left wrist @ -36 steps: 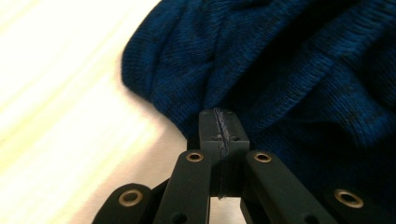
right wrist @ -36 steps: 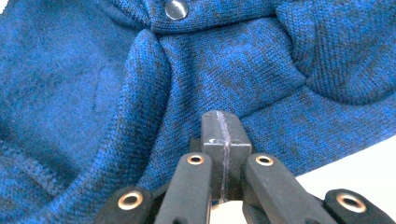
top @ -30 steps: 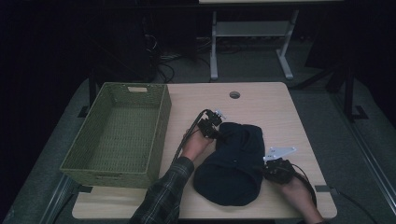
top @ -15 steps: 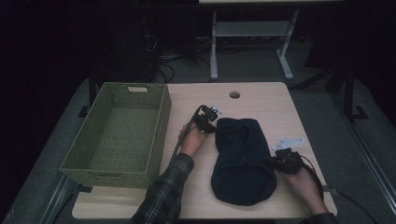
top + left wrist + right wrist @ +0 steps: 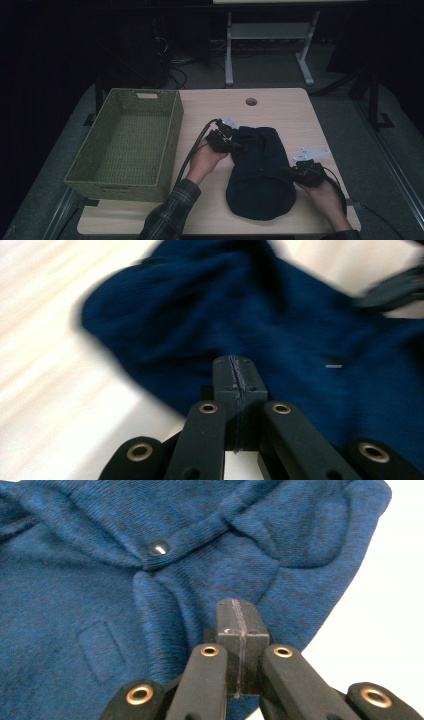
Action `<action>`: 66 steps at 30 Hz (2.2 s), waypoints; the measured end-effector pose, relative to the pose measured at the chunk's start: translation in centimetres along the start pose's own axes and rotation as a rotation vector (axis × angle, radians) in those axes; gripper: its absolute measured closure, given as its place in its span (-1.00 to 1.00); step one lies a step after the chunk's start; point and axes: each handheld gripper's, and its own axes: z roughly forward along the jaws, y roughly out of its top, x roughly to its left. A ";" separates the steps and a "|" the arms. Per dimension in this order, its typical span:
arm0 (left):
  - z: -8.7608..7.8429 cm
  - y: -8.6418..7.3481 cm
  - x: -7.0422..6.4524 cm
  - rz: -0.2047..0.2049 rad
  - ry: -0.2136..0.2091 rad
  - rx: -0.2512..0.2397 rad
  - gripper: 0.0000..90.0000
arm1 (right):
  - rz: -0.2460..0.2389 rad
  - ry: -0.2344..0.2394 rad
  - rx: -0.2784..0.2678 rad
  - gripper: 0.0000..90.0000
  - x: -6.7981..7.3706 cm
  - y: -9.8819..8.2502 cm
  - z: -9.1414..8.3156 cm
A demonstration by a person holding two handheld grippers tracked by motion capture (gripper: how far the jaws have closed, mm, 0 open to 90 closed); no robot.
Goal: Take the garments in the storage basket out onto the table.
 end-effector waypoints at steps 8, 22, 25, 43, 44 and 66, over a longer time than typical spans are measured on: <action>3.5 -1.3 -2.3 0.043 0.023 0.138 0.99 | -0.020 0.025 0.034 1.00 0.7 -0.3 0.6; 2.2 -4.2 -1.4 -0.018 0.039 0.164 1.00 | -0.035 0.078 0.056 1.00 1.6 -0.1 1.6; 1.5 -5.0 -1.3 -0.029 0.049 0.164 1.00 | -0.048 0.094 0.065 1.00 2.2 0.1 1.8; -1.6 -8.8 -1.5 -0.037 0.037 0.149 1.00 | -0.104 0.174 0.071 1.00 5.5 0.4 2.3; -1.7 -8.8 -1.6 -0.025 0.033 0.155 1.00 | -0.098 0.177 0.069 1.00 5.7 0.4 2.2; -2.3 -8.2 -1.7 -0.043 0.013 0.115 0.80 | -0.065 0.159 0.001 0.59 4.3 0.8 1.2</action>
